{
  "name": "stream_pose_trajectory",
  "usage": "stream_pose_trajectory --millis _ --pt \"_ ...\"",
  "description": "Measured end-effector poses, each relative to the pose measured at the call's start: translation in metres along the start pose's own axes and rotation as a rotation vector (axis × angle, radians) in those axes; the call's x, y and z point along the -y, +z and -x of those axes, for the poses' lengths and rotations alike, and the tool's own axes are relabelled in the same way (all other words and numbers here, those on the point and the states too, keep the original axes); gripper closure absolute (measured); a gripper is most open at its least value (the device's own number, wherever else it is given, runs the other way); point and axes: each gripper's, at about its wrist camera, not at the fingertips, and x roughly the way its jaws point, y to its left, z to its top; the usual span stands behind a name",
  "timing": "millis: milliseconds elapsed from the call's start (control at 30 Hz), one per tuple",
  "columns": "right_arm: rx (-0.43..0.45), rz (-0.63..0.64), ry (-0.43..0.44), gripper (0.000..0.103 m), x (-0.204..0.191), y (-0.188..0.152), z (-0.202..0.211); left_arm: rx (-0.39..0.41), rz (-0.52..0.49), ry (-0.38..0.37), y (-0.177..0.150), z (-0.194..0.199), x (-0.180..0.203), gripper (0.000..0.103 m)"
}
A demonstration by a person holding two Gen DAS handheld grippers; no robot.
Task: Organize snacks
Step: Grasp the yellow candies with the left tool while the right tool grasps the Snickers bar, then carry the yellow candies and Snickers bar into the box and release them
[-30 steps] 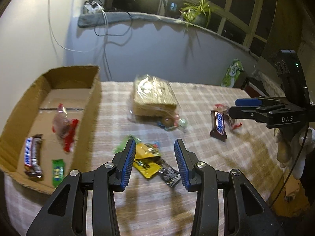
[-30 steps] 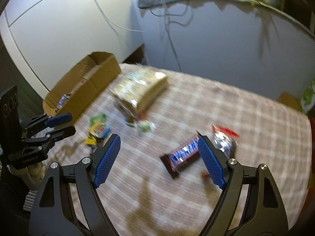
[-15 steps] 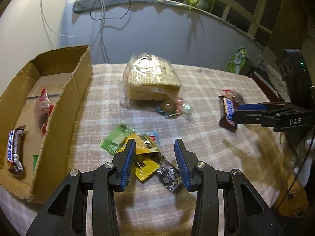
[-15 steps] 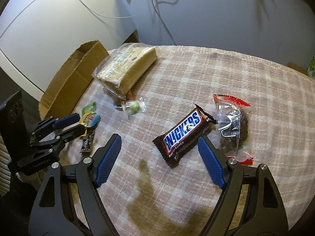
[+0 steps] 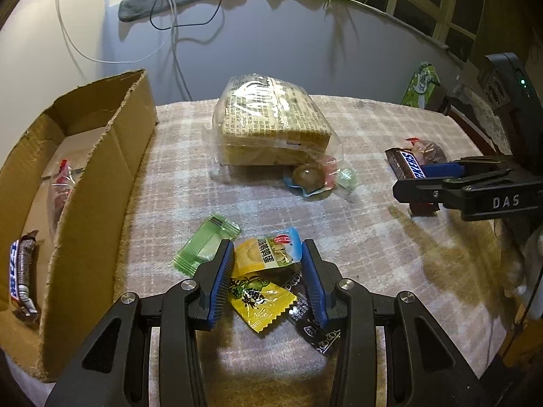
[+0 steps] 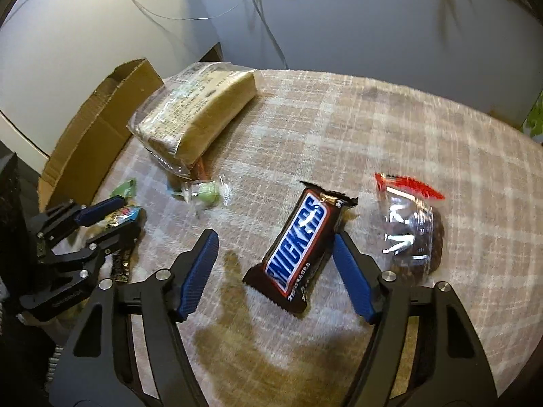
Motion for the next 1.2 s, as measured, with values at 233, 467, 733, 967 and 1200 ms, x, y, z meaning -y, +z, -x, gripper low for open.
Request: stream_pose_trajectory --millis 233,467,733,967,1200 --pt "0.007 0.118 -0.129 0.06 -0.018 0.002 -0.008 0.01 -0.001 0.01 -0.001 -0.001 0.0 0.07" --pt "0.018 0.109 -0.125 0.073 -0.017 0.002 -0.008 0.026 0.005 0.003 -0.001 0.002 0.0 0.073" --pt "0.049 0.078 -0.074 0.073 -0.009 -0.009 0.012 0.068 0.024 -0.016 -0.002 0.02 -0.002 0.073" --pt "0.099 0.085 -0.034 0.073 -0.022 -0.011 0.041 0.126 0.041 -0.022 -0.001 0.046 -0.006 0.073" --pt "0.145 0.128 0.023 0.073 -0.059 -0.003 0.064 0.179 0.072 -0.008 -0.005 0.071 -0.022 0.073"
